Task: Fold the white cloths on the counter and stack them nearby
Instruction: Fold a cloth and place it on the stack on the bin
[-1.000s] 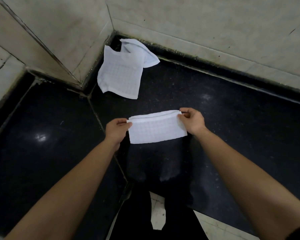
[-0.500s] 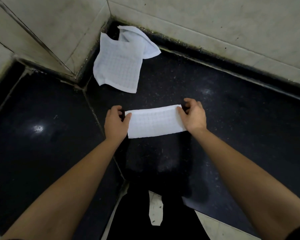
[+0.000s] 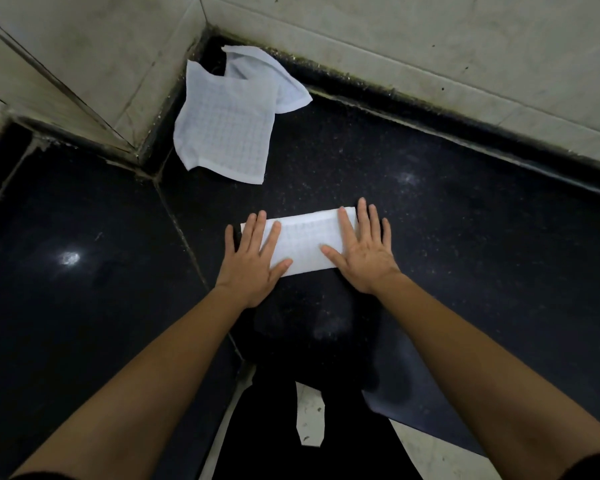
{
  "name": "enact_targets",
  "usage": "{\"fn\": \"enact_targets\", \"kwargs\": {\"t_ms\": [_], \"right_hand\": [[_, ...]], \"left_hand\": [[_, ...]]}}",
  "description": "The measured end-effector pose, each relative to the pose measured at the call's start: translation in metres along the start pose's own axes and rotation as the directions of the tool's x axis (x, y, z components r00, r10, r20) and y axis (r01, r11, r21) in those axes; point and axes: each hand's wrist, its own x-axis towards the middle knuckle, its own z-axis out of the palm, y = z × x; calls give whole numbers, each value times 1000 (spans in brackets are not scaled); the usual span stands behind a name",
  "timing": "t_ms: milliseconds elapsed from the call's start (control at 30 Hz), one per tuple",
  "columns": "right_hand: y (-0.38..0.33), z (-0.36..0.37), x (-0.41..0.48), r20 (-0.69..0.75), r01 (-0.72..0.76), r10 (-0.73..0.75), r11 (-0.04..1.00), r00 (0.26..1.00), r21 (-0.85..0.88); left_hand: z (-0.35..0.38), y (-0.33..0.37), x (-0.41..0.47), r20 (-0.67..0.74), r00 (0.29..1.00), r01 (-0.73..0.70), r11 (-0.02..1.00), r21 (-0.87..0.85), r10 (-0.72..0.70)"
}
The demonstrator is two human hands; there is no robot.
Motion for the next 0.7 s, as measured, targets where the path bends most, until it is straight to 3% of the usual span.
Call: {"fn": "enact_targets", "kwargs": {"t_ms": [100,133,233,267,333,567,700], "right_hand": [[4,-13,-9,-225,-92,137,976,965,199],[6,-17,-9,-241,-150,215,954,946,261],[9,-30,-3,-12,-343,410,777,912,528],[9,-33,0,73,-394,433,720,898,572],[9,-37,3,176,-451,431,701,885,552],[9,-42,5,244,-490,432,668,868,560],[11,-42,6,323,-515,421,504,848,694]], "left_hand": [[-11,7,4,-88,996,-8,999,-46,4],[-16,12,9,-90,996,-26,998,-61,20],[-28,25,26,13,996,-88,994,-70,89],[-30,28,31,64,993,-98,993,-67,102],[-31,31,37,137,985,-98,993,-67,107],[-27,22,29,95,992,-77,990,-121,89],[-23,20,29,133,988,-74,995,-69,83]]}}
